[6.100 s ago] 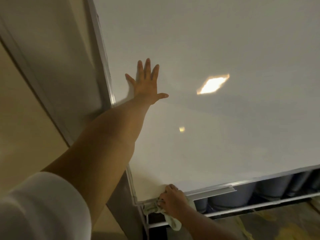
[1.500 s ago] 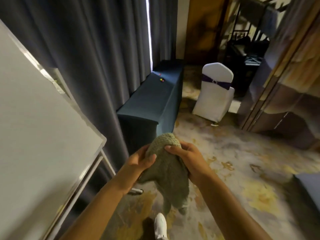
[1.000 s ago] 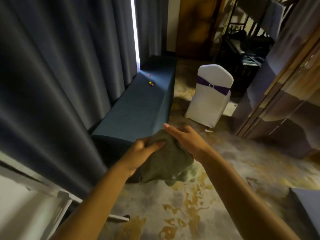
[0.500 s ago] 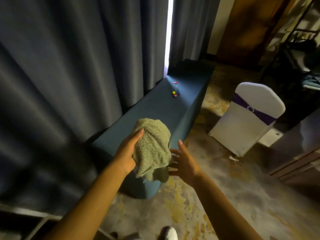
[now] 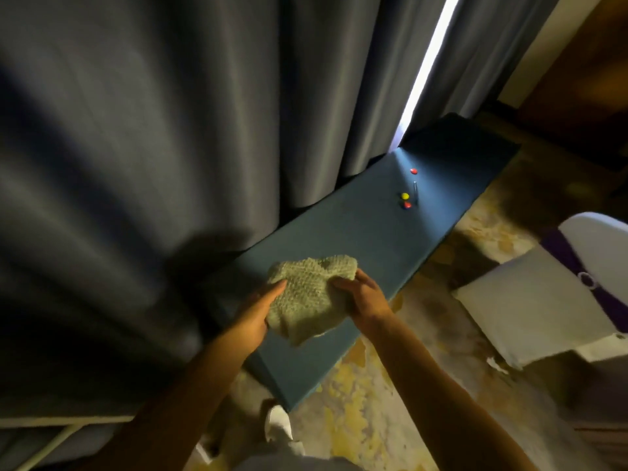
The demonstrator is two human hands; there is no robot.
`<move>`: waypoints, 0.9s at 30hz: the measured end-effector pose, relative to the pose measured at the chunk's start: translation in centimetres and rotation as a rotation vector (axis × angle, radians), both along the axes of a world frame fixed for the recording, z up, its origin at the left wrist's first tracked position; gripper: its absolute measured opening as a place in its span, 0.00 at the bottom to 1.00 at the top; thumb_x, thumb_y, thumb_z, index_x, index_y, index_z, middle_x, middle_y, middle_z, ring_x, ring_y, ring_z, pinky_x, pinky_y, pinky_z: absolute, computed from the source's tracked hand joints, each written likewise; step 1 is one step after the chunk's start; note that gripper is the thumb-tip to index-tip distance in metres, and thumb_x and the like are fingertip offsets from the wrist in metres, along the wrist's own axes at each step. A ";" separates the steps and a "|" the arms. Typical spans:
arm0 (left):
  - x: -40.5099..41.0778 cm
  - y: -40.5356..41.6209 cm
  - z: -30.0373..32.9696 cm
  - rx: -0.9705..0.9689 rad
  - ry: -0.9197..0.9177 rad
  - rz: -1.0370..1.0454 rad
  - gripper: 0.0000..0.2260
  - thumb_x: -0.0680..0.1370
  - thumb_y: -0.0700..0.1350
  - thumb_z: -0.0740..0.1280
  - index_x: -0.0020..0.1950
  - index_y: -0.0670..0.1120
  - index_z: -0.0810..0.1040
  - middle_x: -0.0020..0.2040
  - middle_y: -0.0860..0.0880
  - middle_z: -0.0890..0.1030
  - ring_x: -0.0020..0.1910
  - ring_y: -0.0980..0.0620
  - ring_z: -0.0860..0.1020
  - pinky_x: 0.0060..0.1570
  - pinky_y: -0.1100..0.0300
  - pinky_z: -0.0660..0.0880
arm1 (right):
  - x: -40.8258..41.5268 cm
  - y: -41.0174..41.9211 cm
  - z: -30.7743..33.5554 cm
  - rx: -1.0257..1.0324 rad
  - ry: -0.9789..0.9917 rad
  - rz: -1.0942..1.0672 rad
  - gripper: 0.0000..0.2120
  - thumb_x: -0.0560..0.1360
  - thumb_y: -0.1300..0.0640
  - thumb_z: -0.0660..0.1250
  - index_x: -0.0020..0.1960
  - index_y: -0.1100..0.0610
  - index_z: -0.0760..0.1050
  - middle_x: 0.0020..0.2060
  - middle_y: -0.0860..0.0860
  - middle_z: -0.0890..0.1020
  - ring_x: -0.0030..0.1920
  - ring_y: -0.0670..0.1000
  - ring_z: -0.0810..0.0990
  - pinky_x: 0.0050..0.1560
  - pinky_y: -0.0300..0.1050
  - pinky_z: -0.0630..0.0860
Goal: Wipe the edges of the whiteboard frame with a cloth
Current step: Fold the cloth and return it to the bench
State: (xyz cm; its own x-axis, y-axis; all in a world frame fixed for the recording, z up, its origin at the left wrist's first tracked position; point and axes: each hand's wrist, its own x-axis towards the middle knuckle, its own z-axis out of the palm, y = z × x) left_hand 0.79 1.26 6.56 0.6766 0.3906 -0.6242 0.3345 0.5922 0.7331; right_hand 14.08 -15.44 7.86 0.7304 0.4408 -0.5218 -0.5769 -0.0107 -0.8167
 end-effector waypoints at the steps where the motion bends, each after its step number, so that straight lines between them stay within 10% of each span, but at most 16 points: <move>1: 0.7 0.6 -0.9 0.039 0.057 0.003 0.22 0.81 0.54 0.70 0.71 0.43 0.77 0.67 0.44 0.80 0.55 0.54 0.83 0.52 0.60 0.80 | 1.1 0.8 -0.4 -0.038 -0.021 0.012 0.17 0.71 0.71 0.70 0.58 0.62 0.81 0.50 0.61 0.85 0.50 0.61 0.83 0.47 0.53 0.81; 10: 4.2 3.3 -8.1 0.022 0.355 0.056 0.23 0.82 0.45 0.72 0.75 0.41 0.73 0.68 0.41 0.75 0.62 0.40 0.76 0.58 0.49 0.76 | 8.1 7.5 -7.2 -0.471 -0.188 0.282 0.19 0.72 0.68 0.73 0.62 0.58 0.79 0.51 0.55 0.82 0.52 0.56 0.80 0.51 0.49 0.77; 14: 4.1 2.5 -11.2 0.454 0.624 -0.123 0.25 0.82 0.50 0.71 0.75 0.40 0.73 0.72 0.37 0.76 0.71 0.36 0.75 0.69 0.44 0.74 | 9.4 8.0 -9.6 -0.750 -0.297 0.420 0.18 0.74 0.62 0.73 0.63 0.56 0.77 0.54 0.55 0.84 0.43 0.53 0.81 0.42 0.41 0.77; 19: 3.6 -0.5 -12.8 1.218 0.595 -0.272 0.38 0.76 0.55 0.75 0.82 0.46 0.65 0.83 0.39 0.63 0.82 0.36 0.61 0.79 0.37 0.61 | 8.0 6.9 -11.4 -0.869 -1.054 0.752 0.32 0.74 0.44 0.69 0.75 0.51 0.66 0.74 0.55 0.68 0.73 0.60 0.66 0.71 0.58 0.67; 27: 4.3 -2.5 -14.3 1.277 0.791 -0.847 0.49 0.78 0.68 0.66 0.86 0.45 0.45 0.87 0.42 0.45 0.86 0.38 0.46 0.81 0.36 0.54 | 7.8 4.6 -13.9 -0.936 -1.315 1.450 0.37 0.77 0.34 0.60 0.81 0.44 0.53 0.80 0.52 0.55 0.80 0.57 0.47 0.76 0.66 0.51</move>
